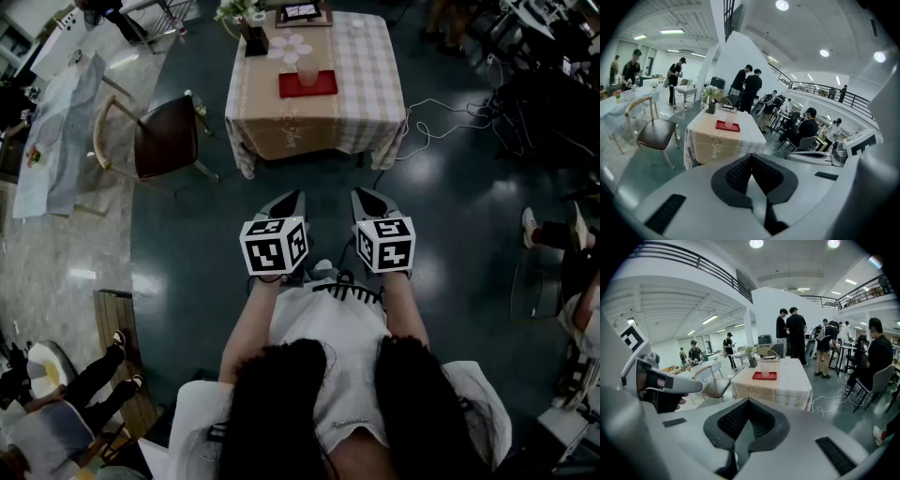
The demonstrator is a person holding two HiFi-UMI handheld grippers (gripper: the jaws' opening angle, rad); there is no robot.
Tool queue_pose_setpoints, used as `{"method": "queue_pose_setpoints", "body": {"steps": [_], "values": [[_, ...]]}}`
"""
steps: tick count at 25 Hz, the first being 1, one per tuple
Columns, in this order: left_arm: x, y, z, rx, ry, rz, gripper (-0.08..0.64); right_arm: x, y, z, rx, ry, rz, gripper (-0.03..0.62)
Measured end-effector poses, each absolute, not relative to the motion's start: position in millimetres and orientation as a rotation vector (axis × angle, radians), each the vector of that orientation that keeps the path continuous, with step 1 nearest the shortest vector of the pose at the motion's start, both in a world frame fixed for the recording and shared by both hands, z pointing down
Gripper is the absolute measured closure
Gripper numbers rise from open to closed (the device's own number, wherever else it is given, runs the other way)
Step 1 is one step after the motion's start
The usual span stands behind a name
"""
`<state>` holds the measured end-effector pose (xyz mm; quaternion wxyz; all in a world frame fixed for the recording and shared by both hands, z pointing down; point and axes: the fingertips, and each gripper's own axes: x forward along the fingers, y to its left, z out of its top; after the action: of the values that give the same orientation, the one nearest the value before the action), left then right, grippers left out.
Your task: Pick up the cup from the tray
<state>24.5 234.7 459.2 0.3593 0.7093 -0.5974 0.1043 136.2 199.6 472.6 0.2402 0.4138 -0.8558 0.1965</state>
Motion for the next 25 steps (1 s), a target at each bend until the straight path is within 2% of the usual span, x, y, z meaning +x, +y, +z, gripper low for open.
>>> {"method": "queue_pose_setpoints", "body": {"steps": [18,19,21,22,25], "values": [[30,233,464,1.814,-1.551,0.252,0.552,141,190,469,1.137,-2.437,0.618,0.567],[28,232,464,1.81,-1.555,0.249,0.552,139,190,468,1.121,-2.448,0.614,0.543],[24,230,464,1.801,-1.558,0.241,0.552,132,189,466,1.085,-2.478,0.603,0.402],[23,228,464,1.8,-1.557,0.238,0.552,129,188,464,1.072,-2.497,0.594,0.353],[19,219,463,1.81,-1.55,0.231,0.552,122,179,456,1.064,-2.55,0.548,0.3]]}}
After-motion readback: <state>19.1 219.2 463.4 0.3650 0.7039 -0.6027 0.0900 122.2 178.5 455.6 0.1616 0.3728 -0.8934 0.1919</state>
